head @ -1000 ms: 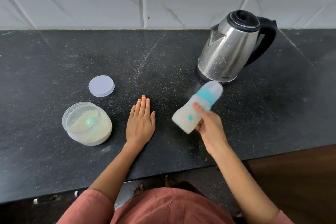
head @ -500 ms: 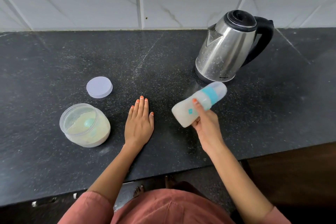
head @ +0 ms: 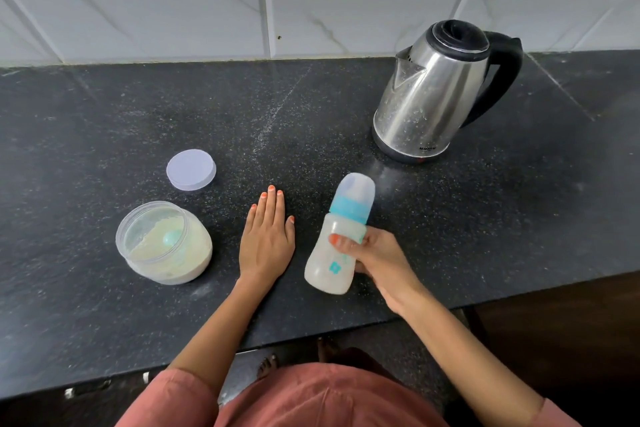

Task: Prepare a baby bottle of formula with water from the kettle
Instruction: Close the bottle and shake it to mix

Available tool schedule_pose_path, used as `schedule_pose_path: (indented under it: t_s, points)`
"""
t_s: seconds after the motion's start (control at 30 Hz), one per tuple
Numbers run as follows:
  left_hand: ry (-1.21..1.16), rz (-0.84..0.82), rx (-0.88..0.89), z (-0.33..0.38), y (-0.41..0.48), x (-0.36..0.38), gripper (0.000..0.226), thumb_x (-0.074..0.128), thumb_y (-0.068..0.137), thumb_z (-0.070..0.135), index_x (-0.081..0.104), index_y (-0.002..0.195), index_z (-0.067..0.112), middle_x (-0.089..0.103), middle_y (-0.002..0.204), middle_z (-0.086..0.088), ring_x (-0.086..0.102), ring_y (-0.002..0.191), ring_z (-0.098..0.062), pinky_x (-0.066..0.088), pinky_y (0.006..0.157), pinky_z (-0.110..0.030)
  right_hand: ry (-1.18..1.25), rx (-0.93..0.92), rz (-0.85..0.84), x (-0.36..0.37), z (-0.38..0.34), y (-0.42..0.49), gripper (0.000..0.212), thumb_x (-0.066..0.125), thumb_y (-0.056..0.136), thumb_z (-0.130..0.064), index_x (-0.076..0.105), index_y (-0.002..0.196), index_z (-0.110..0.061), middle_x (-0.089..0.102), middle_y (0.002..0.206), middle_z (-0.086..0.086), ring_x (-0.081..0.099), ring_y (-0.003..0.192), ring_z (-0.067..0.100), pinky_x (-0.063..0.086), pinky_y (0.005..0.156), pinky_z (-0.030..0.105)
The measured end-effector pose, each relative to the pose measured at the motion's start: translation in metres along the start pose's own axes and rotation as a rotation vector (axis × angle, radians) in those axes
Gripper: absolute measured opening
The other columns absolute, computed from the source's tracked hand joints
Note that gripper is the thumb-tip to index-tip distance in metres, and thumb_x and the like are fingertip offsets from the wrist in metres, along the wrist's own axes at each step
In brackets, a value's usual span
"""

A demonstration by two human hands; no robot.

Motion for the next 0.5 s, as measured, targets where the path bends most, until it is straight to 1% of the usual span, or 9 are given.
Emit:
schedule_pose_path:
  t_s: [0.03,0.07,0.13,0.2,0.27,0.37,0.4,0.43,0.5]
  points:
    - [-0.005,-0.001,0.0,0.0,0.0,0.0,0.054,0.022,0.101,0.031,0.007,0.147,0.008,0.006,0.157,-0.008,0.005,0.145,-0.02,-0.001,0.116,-0.031,-0.015,-0.002,-0.007,-0.001,-0.001,-0.001,0.032,0.075,0.052,-0.033,0.07,0.081,-0.022,0.074,0.086,-0.003,0.069,0.086,0.013,0.057,0.074,0.029]
    - [-0.008,-0.001,0.0,0.0,0.0,0.0,0.054,0.022,0.101,0.031,0.008,0.147,0.008,0.006,0.157,-0.008,0.005,0.145,-0.02,-0.001,0.116,-0.031,0.042,-0.018,0.02,-0.003,-0.004,0.002,0.032,0.074,0.052,-0.033,0.07,0.082,-0.021,0.074,0.087,-0.002,0.069,0.085,0.013,0.057,0.073,0.029]
    - [-0.011,0.004,0.001,0.001,0.0,0.0,0.054,0.021,0.101,0.031,0.008,0.147,0.008,0.006,0.157,-0.008,0.005,0.145,-0.02,-0.001,0.116,-0.031,0.289,-0.04,0.131,-0.009,-0.012,0.011,0.028,0.072,0.06,-0.028,0.068,0.086,-0.018,0.074,0.084,-0.003,0.07,0.081,0.01,0.057,0.067,0.025]
    - [-0.014,0.006,0.003,0.001,0.0,0.0,0.054,0.021,0.101,0.031,0.008,0.147,0.008,0.006,0.157,-0.008,0.005,0.145,-0.02,0.0,0.116,-0.031,0.489,-0.068,0.248,-0.011,-0.017,0.019,0.017,0.068,0.073,-0.023,0.065,0.089,-0.017,0.074,0.08,-0.006,0.069,0.077,0.007,0.057,0.064,0.024]
    - [-0.023,0.007,0.004,0.001,-0.001,-0.001,0.054,0.023,0.101,0.03,0.01,0.147,0.007,0.007,0.157,-0.009,0.006,0.145,-0.021,0.001,0.116,-0.032,0.434,-0.085,0.238,-0.007,-0.014,0.018,0.01,0.066,0.077,-0.02,0.065,0.087,-0.018,0.074,0.076,-0.008,0.069,0.075,0.006,0.057,0.063,0.023]
    - [-0.017,0.006,0.004,0.0,-0.001,-0.001,0.054,0.024,0.1,0.03,0.01,0.147,0.007,0.007,0.157,-0.01,0.007,0.145,-0.021,0.001,0.116,-0.032,0.047,-0.028,0.039,0.004,0.0,0.004,0.015,0.073,0.067,-0.021,0.069,0.081,-0.02,0.075,0.08,-0.006,0.07,0.08,0.009,0.058,0.069,0.025]
    - [-0.013,0.007,0.004,0.0,0.0,-0.001,0.054,0.023,0.1,0.03,0.009,0.147,0.007,0.007,0.157,-0.009,0.006,0.145,-0.021,0.0,0.116,-0.032,-0.025,-0.018,0.002,0.004,0.001,0.001,0.016,0.075,0.065,-0.021,0.071,0.08,-0.022,0.075,0.082,-0.005,0.069,0.082,0.01,0.058,0.071,0.025]
    - [-0.012,0.008,0.002,0.0,-0.001,-0.001,0.054,0.023,0.1,0.03,0.009,0.147,0.007,0.007,0.157,-0.009,0.006,0.145,-0.021,0.0,0.116,-0.031,-0.013,-0.025,0.0,0.002,0.0,0.001,0.017,0.075,0.062,-0.022,0.071,0.079,-0.021,0.075,0.082,-0.004,0.069,0.082,0.01,0.058,0.071,0.025]
    - [-0.015,0.01,0.001,0.0,-0.001,-0.001,0.053,0.023,0.101,0.03,0.01,0.147,0.007,0.007,0.157,-0.009,0.006,0.145,-0.021,0.001,0.116,-0.032,0.234,-0.039,0.085,-0.005,-0.008,0.008,0.021,0.072,0.062,-0.024,0.07,0.082,-0.017,0.075,0.082,-0.003,0.07,0.079,0.009,0.058,0.068,0.024]
Point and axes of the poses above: each hand's wrist, its own y-axis towards the middle knuckle, its own x-axis out of the palm, z = x × y, the point moved 2 cm from there along y, towards the middle knuckle
